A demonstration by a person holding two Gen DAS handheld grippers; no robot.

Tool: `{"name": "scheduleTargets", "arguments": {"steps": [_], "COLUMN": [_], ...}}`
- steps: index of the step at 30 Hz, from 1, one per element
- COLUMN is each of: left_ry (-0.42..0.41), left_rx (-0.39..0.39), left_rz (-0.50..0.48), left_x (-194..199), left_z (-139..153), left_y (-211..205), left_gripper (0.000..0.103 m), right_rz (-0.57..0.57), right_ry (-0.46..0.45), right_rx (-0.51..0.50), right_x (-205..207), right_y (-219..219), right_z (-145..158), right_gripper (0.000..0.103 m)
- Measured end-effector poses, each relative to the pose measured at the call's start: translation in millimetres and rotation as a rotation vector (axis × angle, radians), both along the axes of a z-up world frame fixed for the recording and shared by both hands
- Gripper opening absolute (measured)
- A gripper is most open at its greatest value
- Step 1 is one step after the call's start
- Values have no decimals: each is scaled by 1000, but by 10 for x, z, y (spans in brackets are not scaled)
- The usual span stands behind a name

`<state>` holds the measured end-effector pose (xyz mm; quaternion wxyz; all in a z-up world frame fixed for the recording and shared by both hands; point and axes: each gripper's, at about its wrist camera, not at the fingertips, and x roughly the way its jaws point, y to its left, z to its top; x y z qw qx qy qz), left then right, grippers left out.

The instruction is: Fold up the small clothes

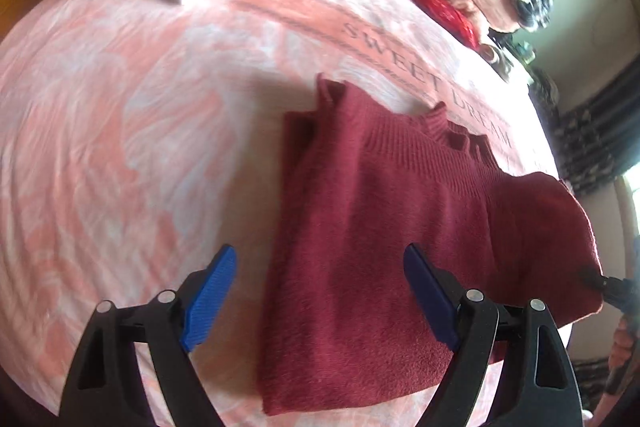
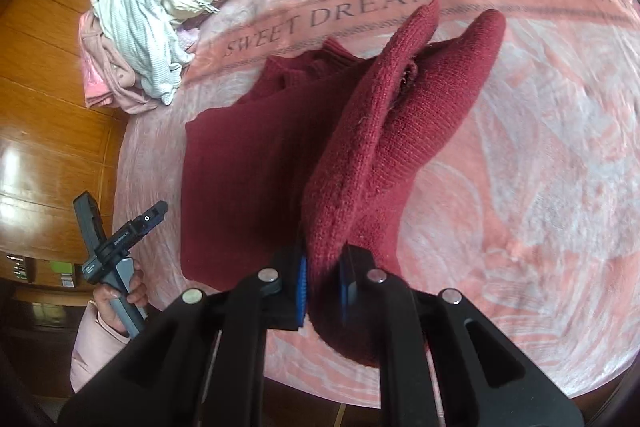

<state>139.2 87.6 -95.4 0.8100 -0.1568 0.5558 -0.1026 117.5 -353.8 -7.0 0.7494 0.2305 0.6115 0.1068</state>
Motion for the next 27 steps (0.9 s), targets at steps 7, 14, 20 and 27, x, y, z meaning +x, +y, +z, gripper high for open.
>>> {"name": "scheduleTargets", "arguments": {"steps": [7, 14, 20, 27], "left_ry": [-22, -13, -7, 12], "left_rx": [5, -27, -30, -62], "left_rz": [-2, 6, -8, -54], "left_x": [-115, -150, -179, -164], "left_z": [39, 29, 33, 54], "left_y": [270, 371, 328, 41], "left_gripper": [86, 86, 86, 86], "right_rz": [154, 275, 301, 254], "right_ry": [-5, 57, 117, 56], "right_rx": [-74, -202, -133, 117], "right_x": [401, 444, 389, 337], "right_y": [1136, 1896, 1973, 1703], "right_z": [-39, -415, -637, -221], "right_gripper": [11, 12, 46, 50]}}
